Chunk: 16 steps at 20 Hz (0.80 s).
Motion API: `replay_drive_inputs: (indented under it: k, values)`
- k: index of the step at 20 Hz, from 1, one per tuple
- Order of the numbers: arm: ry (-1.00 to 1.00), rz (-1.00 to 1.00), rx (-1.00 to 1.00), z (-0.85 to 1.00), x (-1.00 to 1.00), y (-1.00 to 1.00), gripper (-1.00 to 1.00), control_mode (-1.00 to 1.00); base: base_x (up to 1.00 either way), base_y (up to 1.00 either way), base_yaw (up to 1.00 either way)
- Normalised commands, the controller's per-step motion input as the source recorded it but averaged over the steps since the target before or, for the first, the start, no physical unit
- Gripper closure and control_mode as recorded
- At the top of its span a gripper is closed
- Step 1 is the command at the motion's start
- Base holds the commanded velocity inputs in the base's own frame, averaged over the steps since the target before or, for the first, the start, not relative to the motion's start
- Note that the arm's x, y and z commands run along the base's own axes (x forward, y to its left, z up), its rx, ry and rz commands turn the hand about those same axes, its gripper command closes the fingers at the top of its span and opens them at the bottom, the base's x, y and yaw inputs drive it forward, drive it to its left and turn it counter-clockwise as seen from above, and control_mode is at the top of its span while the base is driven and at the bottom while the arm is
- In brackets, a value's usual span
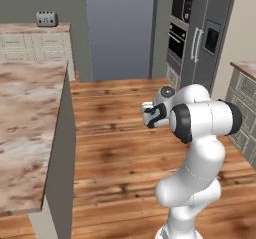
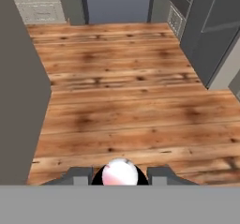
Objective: Place the large bottle from the dining counter next to the other large bottle outside the sink, and place the small bottle from the dining counter next to the other small bottle inside the sink.
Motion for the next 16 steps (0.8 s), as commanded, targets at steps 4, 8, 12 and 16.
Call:
replay_drive_inputs:
  k: [4, 8, 12, 16]
  values:
    - [0.0, 0.0, 0.0, 0.0, 0.0, 0.0, 1.0, 1.0, 0.76, -0.31, -0.01]
    - [0.0, 0.0, 0.0, 0.0, 0.0, 0.0, 1.0, 1.0, 0.81, -0.29, 0.0]
    - [0.0, 0.0, 0.0, 0.0, 0.0, 0.0, 1.0, 1.0, 0.85, -0.24, 0.0]
    - [0.0, 0.0, 0.0, 0.0, 0.0, 0.0, 1.0, 1.0, 0.91, -0.2, 0.0]
